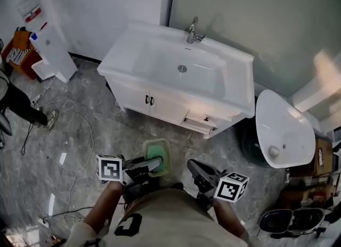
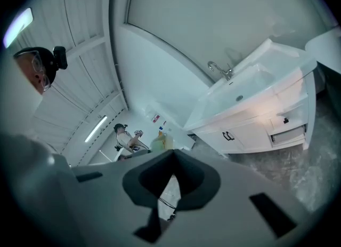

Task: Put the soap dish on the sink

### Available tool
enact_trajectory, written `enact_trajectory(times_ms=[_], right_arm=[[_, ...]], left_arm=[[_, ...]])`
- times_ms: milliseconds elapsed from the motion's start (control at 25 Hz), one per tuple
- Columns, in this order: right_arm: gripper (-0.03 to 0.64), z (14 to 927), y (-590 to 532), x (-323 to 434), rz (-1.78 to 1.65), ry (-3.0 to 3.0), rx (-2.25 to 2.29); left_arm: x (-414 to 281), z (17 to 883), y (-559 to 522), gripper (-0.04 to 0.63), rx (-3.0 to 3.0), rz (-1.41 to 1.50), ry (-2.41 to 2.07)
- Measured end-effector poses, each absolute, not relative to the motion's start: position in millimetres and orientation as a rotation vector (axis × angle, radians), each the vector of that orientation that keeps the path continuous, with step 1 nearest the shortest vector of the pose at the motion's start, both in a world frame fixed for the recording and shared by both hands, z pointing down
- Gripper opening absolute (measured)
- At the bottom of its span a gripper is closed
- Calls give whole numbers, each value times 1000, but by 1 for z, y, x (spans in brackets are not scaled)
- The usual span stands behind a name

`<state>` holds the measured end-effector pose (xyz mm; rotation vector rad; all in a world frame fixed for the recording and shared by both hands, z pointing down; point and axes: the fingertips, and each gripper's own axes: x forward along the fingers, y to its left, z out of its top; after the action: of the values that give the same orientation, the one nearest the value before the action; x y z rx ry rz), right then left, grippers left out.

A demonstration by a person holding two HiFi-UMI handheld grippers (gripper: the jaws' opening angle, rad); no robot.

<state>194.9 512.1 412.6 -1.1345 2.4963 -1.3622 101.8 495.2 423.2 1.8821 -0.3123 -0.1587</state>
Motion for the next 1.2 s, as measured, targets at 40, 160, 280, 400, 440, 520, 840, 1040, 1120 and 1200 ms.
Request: enact_trajectory(times_ms=[40,160,280,400,440,520,840,1040,1120,1200], right_arm=[[9,413,510,192,-1373,2489,-1133],[9,415,506,181,-1397,2486,-1118],[9,417,503,166,-1399,2513,-1102],[9,421,502,151,-1415,2528,-1078],[9,422,501,146,-1422,2526,-1069],[9,422,500,141,-1432,2518,-1061],[9,427,492,137,-1482,2511,-1058],[9,432,474,149,-1514,2487,-1038],[9,432,469,152,-1519,2504,-1015],[9,432,461,155,-1522,2523,-988]], left_arm=[[99,423,494,143,1885,-161,-308],[89,426,492,143,1897,-159,-306],[79,427,489,143,1904,-175,-307],[70,423,489,143,1911,-185,-313],[66,424,488,143,1913,-187,-313],[60,427,486,143,1915,-195,-308],[51,439,472,143,1883,-179,-361],[63,442,455,143,1909,-188,-381],[70,433,450,141,1907,-202,-384],[78,428,442,141,1916,-202,-387]])
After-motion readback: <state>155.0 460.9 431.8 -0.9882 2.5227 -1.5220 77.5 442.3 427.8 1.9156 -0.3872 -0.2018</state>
